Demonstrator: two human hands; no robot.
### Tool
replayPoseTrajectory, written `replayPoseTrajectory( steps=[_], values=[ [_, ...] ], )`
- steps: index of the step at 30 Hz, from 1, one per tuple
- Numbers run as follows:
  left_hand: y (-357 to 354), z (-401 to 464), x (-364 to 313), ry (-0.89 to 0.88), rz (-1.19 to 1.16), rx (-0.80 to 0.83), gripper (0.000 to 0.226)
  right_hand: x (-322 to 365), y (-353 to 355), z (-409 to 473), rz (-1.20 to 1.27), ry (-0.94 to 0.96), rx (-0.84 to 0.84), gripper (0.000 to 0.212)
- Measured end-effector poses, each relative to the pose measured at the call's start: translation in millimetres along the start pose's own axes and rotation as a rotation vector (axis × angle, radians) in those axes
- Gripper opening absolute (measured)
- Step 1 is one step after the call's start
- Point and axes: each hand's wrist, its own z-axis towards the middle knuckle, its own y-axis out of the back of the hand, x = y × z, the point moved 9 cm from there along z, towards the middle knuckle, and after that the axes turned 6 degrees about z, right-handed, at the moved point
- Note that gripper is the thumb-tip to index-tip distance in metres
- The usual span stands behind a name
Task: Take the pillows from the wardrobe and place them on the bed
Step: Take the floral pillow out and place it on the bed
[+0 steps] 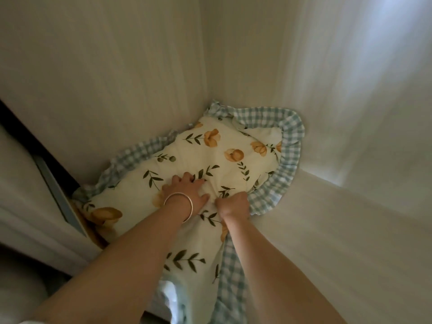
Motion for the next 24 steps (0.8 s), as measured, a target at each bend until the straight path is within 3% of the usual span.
replayPoseTrajectory(
  steps=[8, 11, 20, 24],
  values=[
    [16, -28, -39, -0.057, -0.1, -0.157, 0.042, -4, 84, -2, -0.196, 0.108, -0.102, 0.036],
    [16, -40, -38, -0.031, -0.148, -0.211, 0.047, -10, 112, -11, -0.217, 0.116, -0.13, 0.038],
    [7, -63, -39, 0.121, -0.305, -0.01, 0.076, -23, 175, -41, -0.309, 0.138, -0.222, 0.036],
    [1, -78, -50, 0.2, -0.413, 0.103, 0.092, -29, 216, -51, -0.446, 0.141, -0.269, 0.02]
  ],
)
